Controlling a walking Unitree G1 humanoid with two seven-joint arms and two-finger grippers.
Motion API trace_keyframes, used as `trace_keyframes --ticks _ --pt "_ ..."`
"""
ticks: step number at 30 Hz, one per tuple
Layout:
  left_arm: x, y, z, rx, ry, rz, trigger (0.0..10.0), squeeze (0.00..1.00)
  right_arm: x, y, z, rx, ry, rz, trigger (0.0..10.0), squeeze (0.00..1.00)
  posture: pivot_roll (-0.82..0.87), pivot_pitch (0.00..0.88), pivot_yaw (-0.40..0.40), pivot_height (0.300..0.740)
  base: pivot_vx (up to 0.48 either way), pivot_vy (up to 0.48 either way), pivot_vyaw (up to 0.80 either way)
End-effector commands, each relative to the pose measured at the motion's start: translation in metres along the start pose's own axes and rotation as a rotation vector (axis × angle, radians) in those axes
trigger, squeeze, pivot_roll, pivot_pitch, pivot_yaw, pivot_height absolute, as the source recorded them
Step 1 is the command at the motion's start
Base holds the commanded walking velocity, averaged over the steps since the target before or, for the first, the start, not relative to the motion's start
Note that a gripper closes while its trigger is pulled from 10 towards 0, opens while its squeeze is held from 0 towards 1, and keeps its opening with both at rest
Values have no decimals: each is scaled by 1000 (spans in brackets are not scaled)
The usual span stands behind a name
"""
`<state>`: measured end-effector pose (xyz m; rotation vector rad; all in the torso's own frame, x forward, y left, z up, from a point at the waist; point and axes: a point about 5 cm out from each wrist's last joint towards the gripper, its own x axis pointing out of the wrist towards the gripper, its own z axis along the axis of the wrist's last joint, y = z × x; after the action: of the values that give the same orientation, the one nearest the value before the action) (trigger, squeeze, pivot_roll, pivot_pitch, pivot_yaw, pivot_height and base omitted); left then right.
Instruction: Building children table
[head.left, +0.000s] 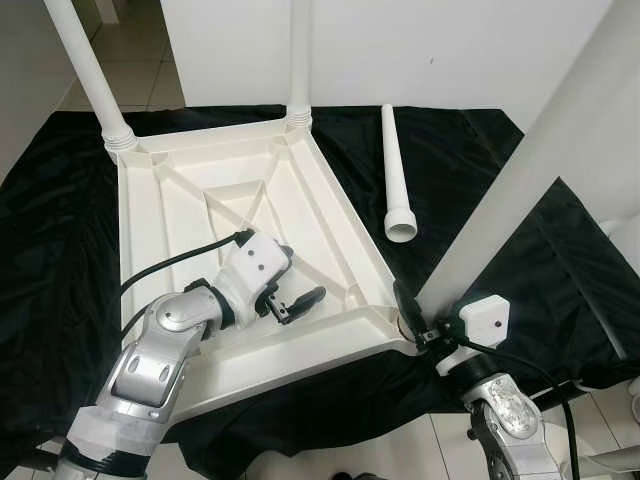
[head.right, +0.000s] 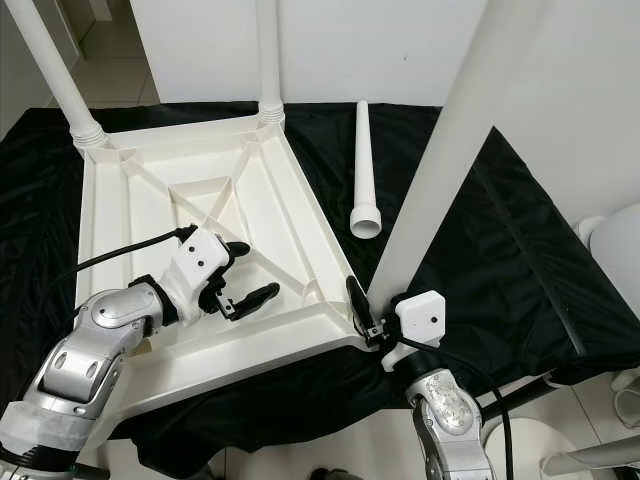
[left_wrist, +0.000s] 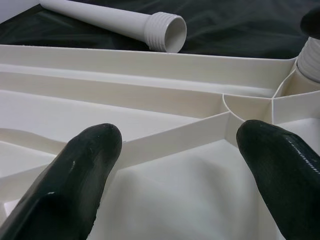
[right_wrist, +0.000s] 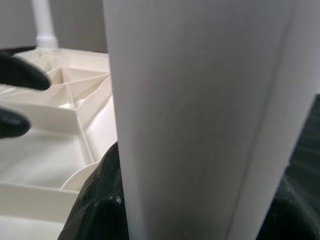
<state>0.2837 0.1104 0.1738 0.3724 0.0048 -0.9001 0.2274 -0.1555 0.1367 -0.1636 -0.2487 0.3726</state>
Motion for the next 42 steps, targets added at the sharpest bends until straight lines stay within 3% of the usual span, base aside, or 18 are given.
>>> trace_keyframes --ticks 1,9,19,25,36,42 --pt "-1 1 2 0 -2 13 10000 0 -11 2 -24 -2 138 19 10000 0 41 141 10 740 0 0 0" --pt "-1 1 2 1 3 10 10000 0 -15 4 -29 -27 154 62 10000 0 41 156 21 740 0 0 0" --pt "0 3 4 8 4 9 10000 0 -5 8 -31 94 157 90 10000 0 41 154 29 740 0 0 0" --pt "0 4 5 14 2 8 10000 0 5 16 -30 249 174 78 10000 0 49 146 30 740 0 0 0" --pt "-1 3 4 17 7 6 10000 0 4 19 -33 309 198 65 10000 0 51 133 21 740 0 0 0" --pt "-2 1 3 16 7 2 10000 0 2 19 -43 312 281 41 10000 0 52 128 13 740 0 0 0"
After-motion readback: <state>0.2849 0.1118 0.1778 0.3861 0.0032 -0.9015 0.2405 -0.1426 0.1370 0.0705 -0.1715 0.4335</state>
